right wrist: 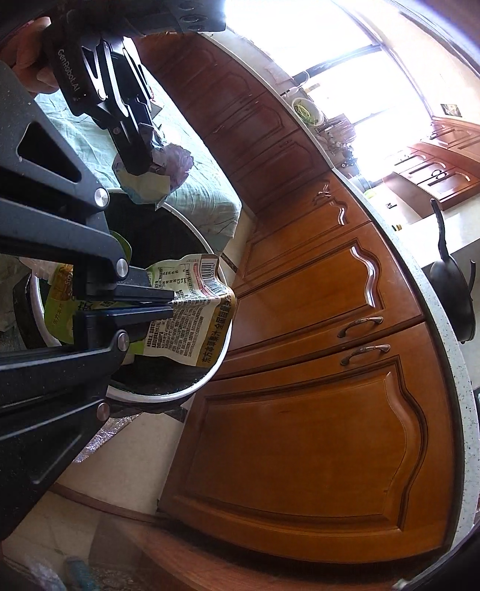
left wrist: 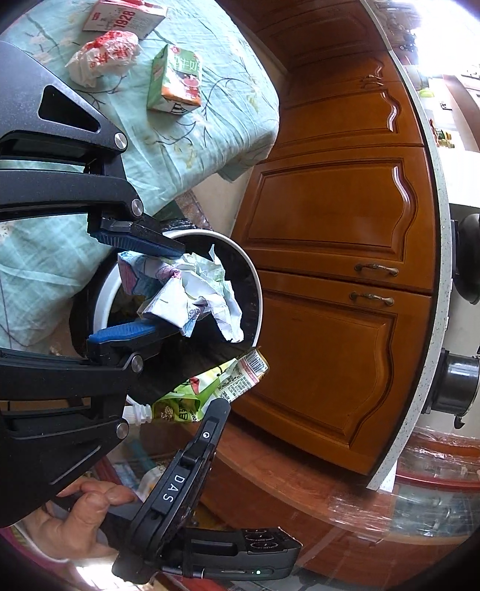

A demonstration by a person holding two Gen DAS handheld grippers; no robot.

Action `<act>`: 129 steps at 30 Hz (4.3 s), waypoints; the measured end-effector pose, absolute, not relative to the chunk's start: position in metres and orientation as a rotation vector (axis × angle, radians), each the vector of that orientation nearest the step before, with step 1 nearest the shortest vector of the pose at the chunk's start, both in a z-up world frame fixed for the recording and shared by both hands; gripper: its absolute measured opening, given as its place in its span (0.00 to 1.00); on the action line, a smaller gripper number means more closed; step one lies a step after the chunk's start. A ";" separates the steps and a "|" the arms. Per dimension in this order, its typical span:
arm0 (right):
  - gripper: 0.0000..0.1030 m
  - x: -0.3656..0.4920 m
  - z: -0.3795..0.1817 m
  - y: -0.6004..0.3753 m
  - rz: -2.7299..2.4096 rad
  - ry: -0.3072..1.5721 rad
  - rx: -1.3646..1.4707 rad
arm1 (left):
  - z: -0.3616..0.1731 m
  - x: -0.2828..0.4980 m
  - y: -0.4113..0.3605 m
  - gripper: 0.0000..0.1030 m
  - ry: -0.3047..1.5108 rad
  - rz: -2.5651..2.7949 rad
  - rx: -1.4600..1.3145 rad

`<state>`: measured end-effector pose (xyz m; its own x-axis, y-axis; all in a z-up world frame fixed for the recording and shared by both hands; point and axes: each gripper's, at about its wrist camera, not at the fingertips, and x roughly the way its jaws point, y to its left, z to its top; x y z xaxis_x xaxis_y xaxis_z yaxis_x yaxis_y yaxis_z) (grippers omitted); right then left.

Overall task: Collect trash
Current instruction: 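Carry the wrapper and green pouch over the bin and open both tools, then move both open tools back toward the red boxes and bag on the table, then grasp the red snack bag with the left tool while the right tool grasps the red-white bag, then carry the red bag and red-white bag over the bin and open both tools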

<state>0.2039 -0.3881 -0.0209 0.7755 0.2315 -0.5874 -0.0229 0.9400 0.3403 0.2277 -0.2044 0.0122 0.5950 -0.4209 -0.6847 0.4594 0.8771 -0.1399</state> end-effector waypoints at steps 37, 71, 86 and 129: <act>0.97 0.165 -0.024 -0.329 0.297 0.677 0.461 | -0.004 0.189 -0.122 0.65 0.810 -0.405 -0.130; 0.96 0.195 -0.042 -0.137 0.530 0.821 0.178 | -0.015 0.156 0.093 0.69 0.769 -0.018 -0.285; 0.88 0.250 -0.057 -0.103 0.544 0.861 0.184 | -0.035 0.237 0.128 0.69 0.839 0.037 -0.241; 0.25 0.164 -0.007 -0.253 0.436 0.661 0.345 | 0.024 0.168 0.038 0.01 0.682 -0.187 -0.213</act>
